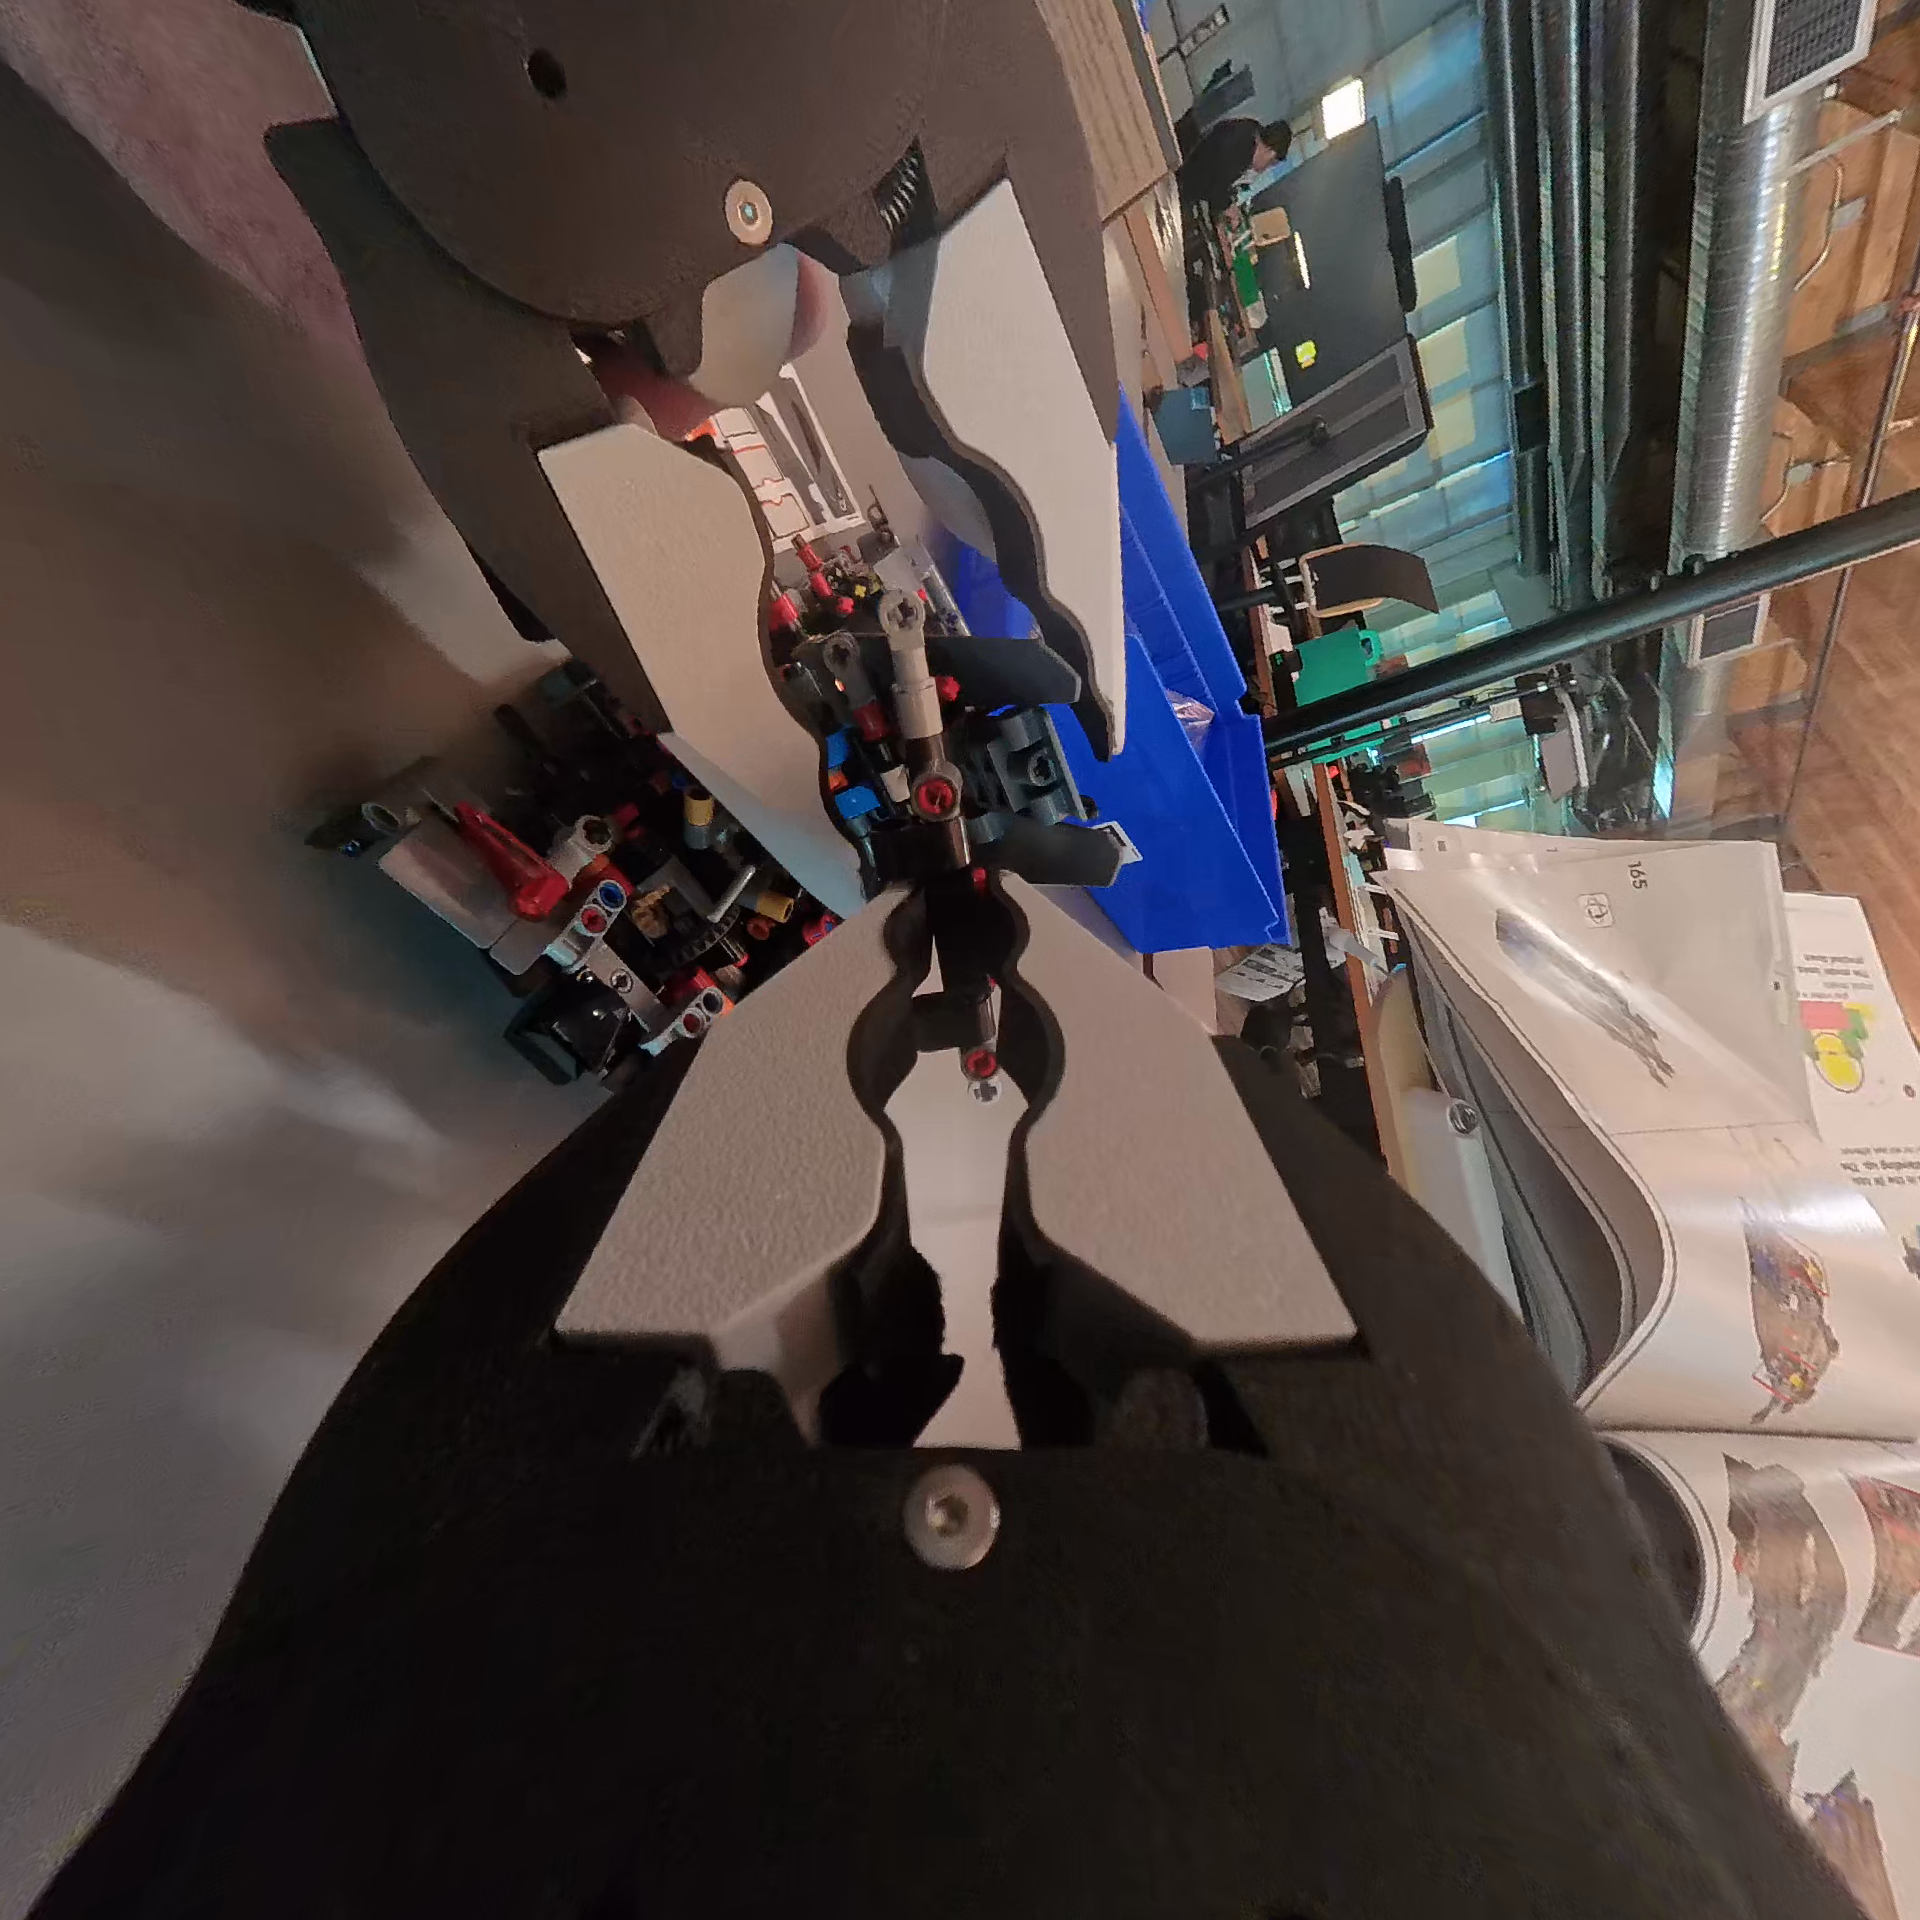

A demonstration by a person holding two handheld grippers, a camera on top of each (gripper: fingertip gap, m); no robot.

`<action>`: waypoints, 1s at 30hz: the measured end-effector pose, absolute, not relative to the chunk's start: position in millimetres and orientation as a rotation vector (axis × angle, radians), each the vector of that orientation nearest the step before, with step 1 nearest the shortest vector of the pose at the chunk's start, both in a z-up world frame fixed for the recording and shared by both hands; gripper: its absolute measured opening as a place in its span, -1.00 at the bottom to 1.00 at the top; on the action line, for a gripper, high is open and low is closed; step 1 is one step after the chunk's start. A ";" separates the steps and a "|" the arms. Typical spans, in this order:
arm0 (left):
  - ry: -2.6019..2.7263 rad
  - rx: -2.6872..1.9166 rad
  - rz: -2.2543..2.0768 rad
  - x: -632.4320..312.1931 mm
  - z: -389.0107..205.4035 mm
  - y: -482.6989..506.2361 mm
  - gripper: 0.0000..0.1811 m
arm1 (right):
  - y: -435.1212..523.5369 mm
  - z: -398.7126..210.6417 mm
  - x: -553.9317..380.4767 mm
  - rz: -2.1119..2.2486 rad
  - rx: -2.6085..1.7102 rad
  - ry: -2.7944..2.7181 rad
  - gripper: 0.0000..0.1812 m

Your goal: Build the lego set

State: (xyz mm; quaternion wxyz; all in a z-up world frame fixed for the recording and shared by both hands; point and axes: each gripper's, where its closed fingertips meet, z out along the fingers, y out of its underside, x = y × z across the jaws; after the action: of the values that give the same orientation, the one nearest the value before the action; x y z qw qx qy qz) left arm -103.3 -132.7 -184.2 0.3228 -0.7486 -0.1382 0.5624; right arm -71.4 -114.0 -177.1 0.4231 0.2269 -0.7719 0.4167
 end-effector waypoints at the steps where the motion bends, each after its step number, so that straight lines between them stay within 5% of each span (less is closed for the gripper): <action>1: -0.366 -1.970 1.468 -103.3 -185.4 -132.0 -0.28 | -114.1 -177.5 -70.2 1.040 0.581 -1.939 -0.93; 14: -0.393 -1.973 1.391 -96.1 -192.8 -131.8 -0.28 | -102.9 -172.9 -56.3 0.803 0.803 -2.182 -0.94; 30: -0.291 -1.883 1.514 -71.2 -173.3 -132.9 -0.79 | -115.8 -162.2 -36.2 0.857 0.853 -2.192 -0.93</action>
State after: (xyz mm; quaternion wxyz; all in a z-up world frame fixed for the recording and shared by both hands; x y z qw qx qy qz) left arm -71.2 -132.9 -173.3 0.3467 -0.7257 -0.1123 0.5836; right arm -36.2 -115.8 -162.2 0.3136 0.3236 -0.8314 0.3251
